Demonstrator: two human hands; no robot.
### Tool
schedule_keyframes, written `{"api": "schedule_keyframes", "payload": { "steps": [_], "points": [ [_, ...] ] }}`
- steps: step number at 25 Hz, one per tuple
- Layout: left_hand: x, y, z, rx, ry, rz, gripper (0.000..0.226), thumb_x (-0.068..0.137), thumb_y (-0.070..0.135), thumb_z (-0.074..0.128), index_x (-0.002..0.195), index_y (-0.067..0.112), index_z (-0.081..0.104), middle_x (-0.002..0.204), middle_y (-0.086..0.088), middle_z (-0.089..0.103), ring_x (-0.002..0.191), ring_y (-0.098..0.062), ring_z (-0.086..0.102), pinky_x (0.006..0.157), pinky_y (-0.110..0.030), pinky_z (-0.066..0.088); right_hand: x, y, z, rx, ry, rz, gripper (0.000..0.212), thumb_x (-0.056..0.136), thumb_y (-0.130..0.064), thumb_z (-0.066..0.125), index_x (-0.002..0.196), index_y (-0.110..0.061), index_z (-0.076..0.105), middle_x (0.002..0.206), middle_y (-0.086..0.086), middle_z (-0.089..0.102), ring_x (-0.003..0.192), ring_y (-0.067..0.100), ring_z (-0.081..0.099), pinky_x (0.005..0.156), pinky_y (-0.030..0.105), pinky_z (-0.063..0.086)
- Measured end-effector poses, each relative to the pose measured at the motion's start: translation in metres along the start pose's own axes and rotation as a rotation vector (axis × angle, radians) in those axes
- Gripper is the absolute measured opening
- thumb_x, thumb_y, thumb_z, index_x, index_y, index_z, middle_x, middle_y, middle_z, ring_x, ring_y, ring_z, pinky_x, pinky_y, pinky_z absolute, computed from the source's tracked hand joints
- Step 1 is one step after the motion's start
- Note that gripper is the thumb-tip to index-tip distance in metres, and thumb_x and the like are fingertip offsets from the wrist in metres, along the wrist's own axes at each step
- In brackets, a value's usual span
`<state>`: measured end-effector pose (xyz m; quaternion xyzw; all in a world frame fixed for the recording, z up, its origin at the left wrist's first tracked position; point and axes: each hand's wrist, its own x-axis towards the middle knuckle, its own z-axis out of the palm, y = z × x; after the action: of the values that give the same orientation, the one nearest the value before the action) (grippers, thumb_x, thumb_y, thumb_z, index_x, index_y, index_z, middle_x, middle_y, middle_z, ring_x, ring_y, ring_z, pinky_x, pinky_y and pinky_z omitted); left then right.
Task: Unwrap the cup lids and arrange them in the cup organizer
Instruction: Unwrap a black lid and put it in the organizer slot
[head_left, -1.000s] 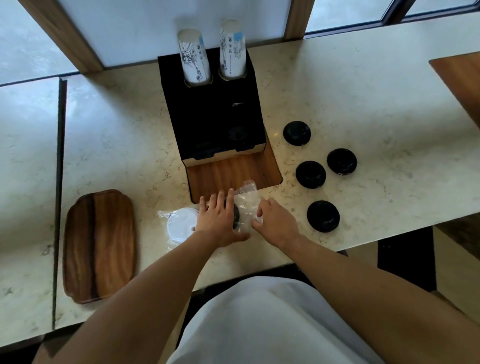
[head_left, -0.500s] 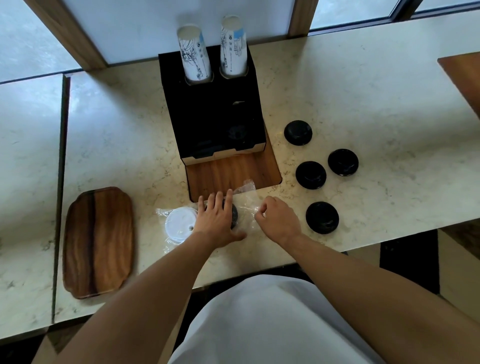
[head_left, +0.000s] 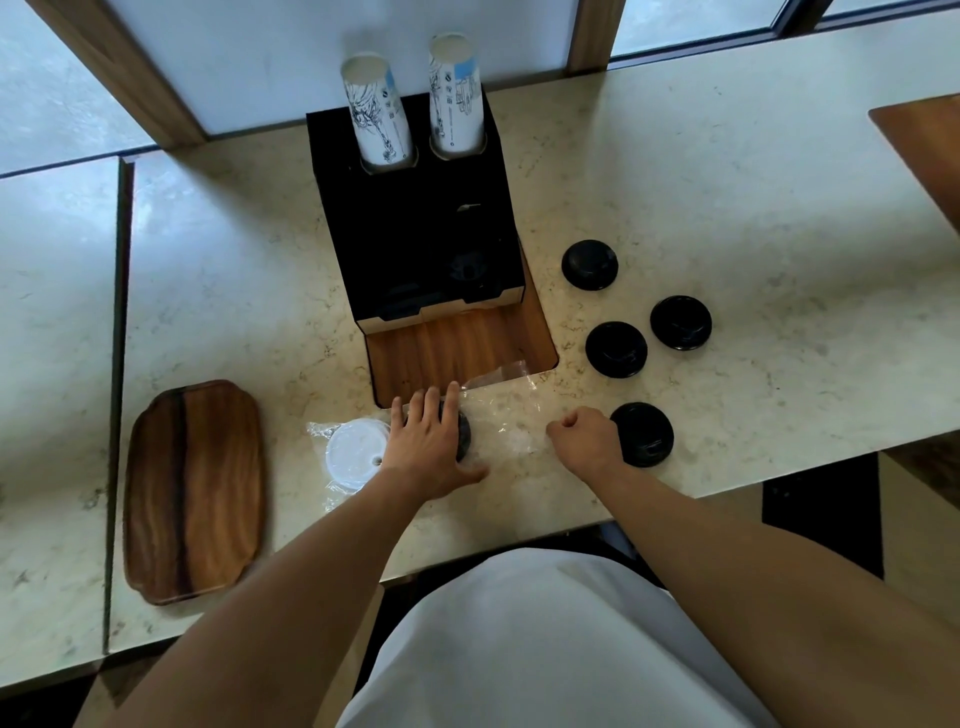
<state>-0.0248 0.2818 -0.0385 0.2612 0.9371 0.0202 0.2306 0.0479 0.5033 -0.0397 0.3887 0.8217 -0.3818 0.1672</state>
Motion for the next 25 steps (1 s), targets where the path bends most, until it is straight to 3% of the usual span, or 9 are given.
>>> {"api": "schedule_keyframes", "payload": {
  "steps": [5,9,13,15,19,21,23,25],
  "points": [
    [0.000,-0.001,0.001,-0.006,0.004,0.001,0.127,0.068,0.088,0.055,0.158,0.022,-0.006,0.167,-0.011,0.014,0.153,-0.036,0.009,0.119,-0.055,-0.007,-0.005,0.002,-0.002,0.048,0.057,-0.006,0.016,0.091,-0.028,0.062,0.080,-0.018,0.057,0.076,-0.003,0.059,0.074,0.019,0.058,0.062,0.029,0.042],
    [0.000,-0.001,0.002,-0.014,0.010,0.008,0.126,0.069,0.087,0.055,0.157,0.021,-0.005,0.166,-0.011,0.015,0.152,-0.036,0.011,0.121,-0.057,-0.002,-0.012,-0.021,-0.008,0.151,0.237,-0.221,0.013,0.095,-0.029,0.058,0.086,-0.020,0.058,0.072,-0.007,0.061,0.064,0.010,0.058,0.053,0.020,0.038],
    [-0.004,-0.002,0.002,-0.025,0.013,0.016,0.124,0.071,0.083,0.058,0.158,0.020,-0.005,0.165,-0.014,0.016,0.151,-0.037,0.012,0.123,-0.057,0.002,-0.015,-0.052,-0.004,0.078,0.110,-0.483,0.020,0.097,-0.028,0.052,0.082,-0.021,0.062,0.068,-0.008,0.063,0.058,0.005,0.056,0.051,0.012,0.037],
    [-0.005,-0.002,0.001,-0.043,0.016,0.016,0.124,0.071,0.082,0.060,0.158,0.020,-0.005,0.165,-0.014,0.016,0.151,-0.037,0.013,0.123,-0.057,0.003,-0.014,-0.059,0.006,0.013,0.082,-0.530,0.020,0.098,-0.025,0.051,0.086,-0.019,0.066,0.078,-0.005,0.066,0.069,0.009,0.060,0.058,0.016,0.042],
    [-0.007,-0.004,-0.004,-0.077,0.036,0.015,0.127,0.069,0.083,0.062,0.157,0.021,-0.007,0.164,-0.014,0.017,0.151,-0.036,0.014,0.124,-0.055,0.005,-0.008,-0.058,0.019,-0.042,0.172,-0.334,0.028,0.101,-0.012,0.047,0.120,-0.011,0.067,0.120,0.005,0.065,0.109,0.021,0.062,0.092,0.029,0.051],
    [-0.009,-0.012,-0.007,-0.062,0.065,0.005,0.131,0.066,0.086,0.061,0.157,0.020,-0.006,0.163,-0.015,0.022,0.150,-0.036,0.018,0.124,-0.055,0.008,-0.002,-0.055,0.021,-0.005,0.066,-0.253,0.030,0.100,-0.006,0.048,0.124,-0.008,0.066,0.123,0.011,0.065,0.113,0.027,0.063,0.100,0.039,0.052],
    [-0.011,-0.024,-0.011,-0.056,0.076,-0.010,0.135,0.063,0.088,0.059,0.158,0.016,-0.004,0.161,-0.015,0.025,0.149,-0.035,0.020,0.124,-0.054,0.009,0.005,-0.055,0.019,0.171,-0.146,-0.136,0.023,0.098,0.000,0.046,0.108,-0.001,0.067,0.106,0.018,0.067,0.093,0.031,0.068,0.088,0.042,0.058],
    [-0.013,-0.035,-0.014,-0.027,0.071,-0.022,0.137,0.061,0.088,0.060,0.158,0.012,0.001,0.159,-0.015,0.029,0.148,-0.035,0.022,0.124,-0.054,0.009,0.003,-0.066,0.017,0.472,-0.314,0.073,0.024,0.096,0.005,0.039,0.081,0.001,0.058,0.080,0.019,0.055,0.062,0.029,0.060,0.061,0.036,0.057]
  ]
}}
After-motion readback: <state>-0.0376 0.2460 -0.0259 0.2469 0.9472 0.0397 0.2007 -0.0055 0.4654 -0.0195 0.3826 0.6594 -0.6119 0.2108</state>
